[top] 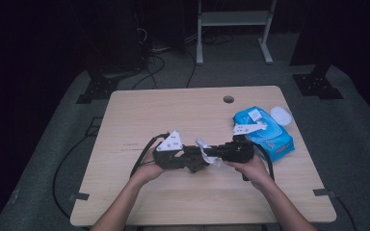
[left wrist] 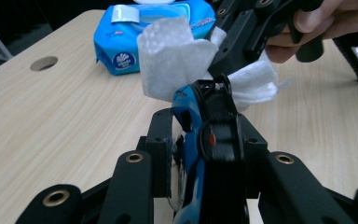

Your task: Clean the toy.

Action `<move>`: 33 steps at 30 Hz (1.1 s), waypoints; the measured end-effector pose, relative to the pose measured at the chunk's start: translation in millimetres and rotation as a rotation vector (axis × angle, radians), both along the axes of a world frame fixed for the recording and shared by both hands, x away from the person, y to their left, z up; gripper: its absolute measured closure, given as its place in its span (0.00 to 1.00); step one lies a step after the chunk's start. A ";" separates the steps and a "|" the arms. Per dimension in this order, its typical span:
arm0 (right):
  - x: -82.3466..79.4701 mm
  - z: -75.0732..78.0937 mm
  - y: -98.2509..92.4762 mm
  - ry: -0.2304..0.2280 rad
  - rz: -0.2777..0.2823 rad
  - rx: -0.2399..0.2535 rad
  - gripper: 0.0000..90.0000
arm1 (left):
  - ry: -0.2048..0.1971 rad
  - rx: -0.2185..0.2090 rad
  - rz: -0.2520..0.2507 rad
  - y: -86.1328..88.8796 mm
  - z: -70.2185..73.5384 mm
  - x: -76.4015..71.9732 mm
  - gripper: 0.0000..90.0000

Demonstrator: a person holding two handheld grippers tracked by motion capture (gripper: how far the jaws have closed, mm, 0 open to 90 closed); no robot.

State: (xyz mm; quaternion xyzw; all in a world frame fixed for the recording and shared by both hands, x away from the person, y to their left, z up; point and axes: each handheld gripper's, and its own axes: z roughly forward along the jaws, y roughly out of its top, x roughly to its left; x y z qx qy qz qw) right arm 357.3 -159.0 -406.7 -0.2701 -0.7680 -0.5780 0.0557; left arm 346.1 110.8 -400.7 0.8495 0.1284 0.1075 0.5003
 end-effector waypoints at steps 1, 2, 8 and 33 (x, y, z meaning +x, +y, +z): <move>1.1 -0.5 4.2 -0.001 0.003 0.000 0.92 | 0.008 -0.011 0.003 5.0 -1.3 0.4 0.72; 2.5 -1.0 8.2 -0.003 0.004 -0.002 0.92 | 0.016 -0.021 0.009 9.4 -2.5 0.2 0.72; 8.8 -6.0 27.3 -0.015 0.007 -0.020 0.92 | 0.029 -0.046 0.028 26.4 -7.4 -3.1 0.73; 5.5 -26.7 56.4 -0.116 -0.030 -0.222 0.92 | 0.083 0.268 0.070 19.3 -45.1 6.5 0.44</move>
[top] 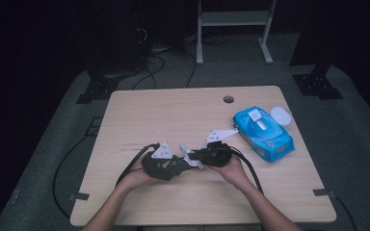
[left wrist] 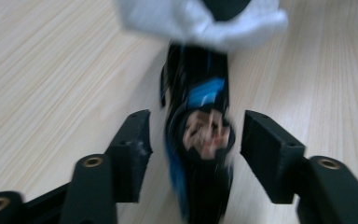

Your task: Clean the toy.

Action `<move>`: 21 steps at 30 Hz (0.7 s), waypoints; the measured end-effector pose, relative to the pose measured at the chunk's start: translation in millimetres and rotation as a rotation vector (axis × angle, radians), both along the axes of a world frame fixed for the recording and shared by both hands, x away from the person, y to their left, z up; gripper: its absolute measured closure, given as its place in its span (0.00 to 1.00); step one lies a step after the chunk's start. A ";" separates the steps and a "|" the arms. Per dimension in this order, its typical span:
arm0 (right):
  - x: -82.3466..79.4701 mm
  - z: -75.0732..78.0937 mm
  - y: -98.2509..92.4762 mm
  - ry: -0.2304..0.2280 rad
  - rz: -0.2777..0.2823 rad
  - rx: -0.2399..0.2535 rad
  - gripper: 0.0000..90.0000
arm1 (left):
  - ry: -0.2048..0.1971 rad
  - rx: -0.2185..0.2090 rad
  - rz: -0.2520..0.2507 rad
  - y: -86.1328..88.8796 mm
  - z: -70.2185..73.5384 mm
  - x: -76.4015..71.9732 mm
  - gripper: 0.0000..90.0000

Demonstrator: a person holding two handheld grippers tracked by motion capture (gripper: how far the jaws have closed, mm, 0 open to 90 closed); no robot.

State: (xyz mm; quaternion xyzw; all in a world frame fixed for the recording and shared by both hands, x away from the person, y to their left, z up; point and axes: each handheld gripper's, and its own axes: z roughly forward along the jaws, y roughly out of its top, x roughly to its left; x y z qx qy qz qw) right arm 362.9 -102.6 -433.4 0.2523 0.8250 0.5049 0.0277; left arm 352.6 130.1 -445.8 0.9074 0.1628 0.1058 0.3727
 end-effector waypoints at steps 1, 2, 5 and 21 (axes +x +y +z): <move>-0.3 0.3 0.3 -0.010 0.002 -0.006 0.92 | -0.007 0.005 -0.002 -3.4 0.8 1.4 0.44; -0.9 0.9 0.4 -0.011 0.003 -0.011 0.92 | -0.007 -0.003 -0.007 -5.8 1.4 2.6 0.46; -0.7 3.1 -1.5 -0.021 0.018 -0.033 0.92 | -0.038 0.042 -0.020 -11.2 2.7 5.3 0.63; -4.2 5.7 -10.8 -0.066 -0.003 -0.072 0.92 | 0.007 0.079 -0.051 -3.0 6.3 5.7 0.59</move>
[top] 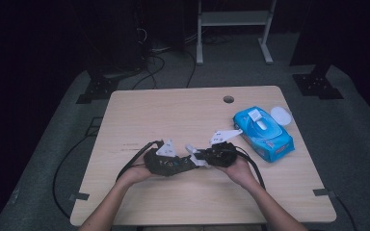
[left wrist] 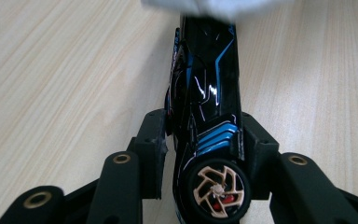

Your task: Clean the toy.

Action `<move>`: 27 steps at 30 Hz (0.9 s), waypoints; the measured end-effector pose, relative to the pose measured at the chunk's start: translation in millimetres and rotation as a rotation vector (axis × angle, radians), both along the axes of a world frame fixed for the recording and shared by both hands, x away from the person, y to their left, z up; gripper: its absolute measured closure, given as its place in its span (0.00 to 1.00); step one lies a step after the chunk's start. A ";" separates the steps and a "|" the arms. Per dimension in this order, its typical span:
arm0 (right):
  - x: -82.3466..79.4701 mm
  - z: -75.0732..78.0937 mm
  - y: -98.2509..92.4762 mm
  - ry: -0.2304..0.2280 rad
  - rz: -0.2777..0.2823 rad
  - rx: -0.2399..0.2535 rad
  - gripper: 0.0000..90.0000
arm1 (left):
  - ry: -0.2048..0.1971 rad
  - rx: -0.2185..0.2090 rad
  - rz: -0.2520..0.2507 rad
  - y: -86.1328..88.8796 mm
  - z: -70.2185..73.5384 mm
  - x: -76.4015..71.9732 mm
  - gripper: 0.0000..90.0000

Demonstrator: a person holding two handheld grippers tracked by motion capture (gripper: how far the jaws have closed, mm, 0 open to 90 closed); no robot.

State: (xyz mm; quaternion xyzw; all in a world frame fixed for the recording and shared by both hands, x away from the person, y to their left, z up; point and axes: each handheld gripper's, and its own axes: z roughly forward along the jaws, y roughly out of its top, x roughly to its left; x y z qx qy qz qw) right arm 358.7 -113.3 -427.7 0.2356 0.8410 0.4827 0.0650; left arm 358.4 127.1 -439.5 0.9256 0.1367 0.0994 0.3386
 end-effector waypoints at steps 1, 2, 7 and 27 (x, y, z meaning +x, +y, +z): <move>-0.8 0.0 3.3 0.003 0.006 0.002 0.92 | -0.009 0.017 -0.003 -2.8 0.0 0.3 0.56; -0.4 -0.4 5.5 0.003 0.013 0.006 0.92 | -0.009 0.027 -0.002 -5.7 -0.4 0.7 0.54; 0.8 -0.5 2.4 0.000 0.012 -0.003 0.92 | -0.005 0.036 -0.001 -6.0 -1.0 3.6 0.62; 3.1 -3.7 -11.8 0.023 -0.026 0.030 0.92 | 0.042 0.199 -0.029 -37.8 -1.9 15.2 0.58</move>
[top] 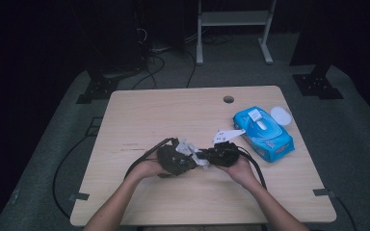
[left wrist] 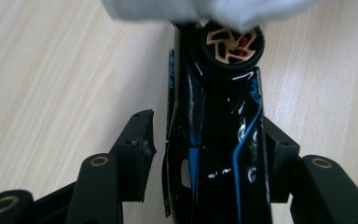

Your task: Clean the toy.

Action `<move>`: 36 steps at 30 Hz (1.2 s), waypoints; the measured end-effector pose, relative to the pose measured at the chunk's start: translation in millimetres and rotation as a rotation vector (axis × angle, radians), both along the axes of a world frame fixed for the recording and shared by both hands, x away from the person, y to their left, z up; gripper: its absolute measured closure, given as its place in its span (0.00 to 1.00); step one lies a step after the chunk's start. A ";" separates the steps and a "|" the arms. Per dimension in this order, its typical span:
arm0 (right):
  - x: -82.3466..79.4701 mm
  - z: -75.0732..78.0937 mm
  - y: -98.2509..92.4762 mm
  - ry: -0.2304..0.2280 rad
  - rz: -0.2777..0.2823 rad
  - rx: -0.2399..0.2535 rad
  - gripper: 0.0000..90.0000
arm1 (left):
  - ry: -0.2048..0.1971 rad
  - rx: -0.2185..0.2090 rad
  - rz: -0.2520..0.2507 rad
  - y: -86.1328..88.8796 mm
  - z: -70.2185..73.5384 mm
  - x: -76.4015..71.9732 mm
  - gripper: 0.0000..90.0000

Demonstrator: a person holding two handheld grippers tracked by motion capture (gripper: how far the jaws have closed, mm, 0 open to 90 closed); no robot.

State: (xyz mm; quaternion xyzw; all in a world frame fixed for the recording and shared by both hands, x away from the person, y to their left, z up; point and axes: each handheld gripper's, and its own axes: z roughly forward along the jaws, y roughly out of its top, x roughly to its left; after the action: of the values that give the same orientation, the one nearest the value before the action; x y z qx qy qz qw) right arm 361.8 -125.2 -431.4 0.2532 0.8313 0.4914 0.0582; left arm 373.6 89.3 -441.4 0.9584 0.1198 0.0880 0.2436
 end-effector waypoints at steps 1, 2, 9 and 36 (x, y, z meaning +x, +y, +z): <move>0.1 -0.4 -1.0 0.001 -0.004 0.003 0.92 | -0.005 0.004 -0.007 -0.8 0.3 -0.4 0.61; 0.5 -0.6 -2.2 0.003 -0.005 0.006 0.92 | 0.000 0.000 -0.010 -1.2 1.2 -0.5 0.62; 2.4 -3.6 -16.7 0.039 -0.028 0.060 0.92 | -0.036 -0.094 -0.001 4.6 5.7 -4.0 0.63; 0.5 -6.1 -39.8 0.092 -0.058 0.260 0.92 | -0.075 -0.380 0.000 20.2 27.9 -15.7 0.63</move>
State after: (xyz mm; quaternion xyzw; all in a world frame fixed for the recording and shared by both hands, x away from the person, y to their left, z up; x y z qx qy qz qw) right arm 362.3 -165.0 -437.5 0.3048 0.7547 0.5810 0.0009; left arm 357.9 109.5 -413.5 0.8911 0.1251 0.0996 0.4247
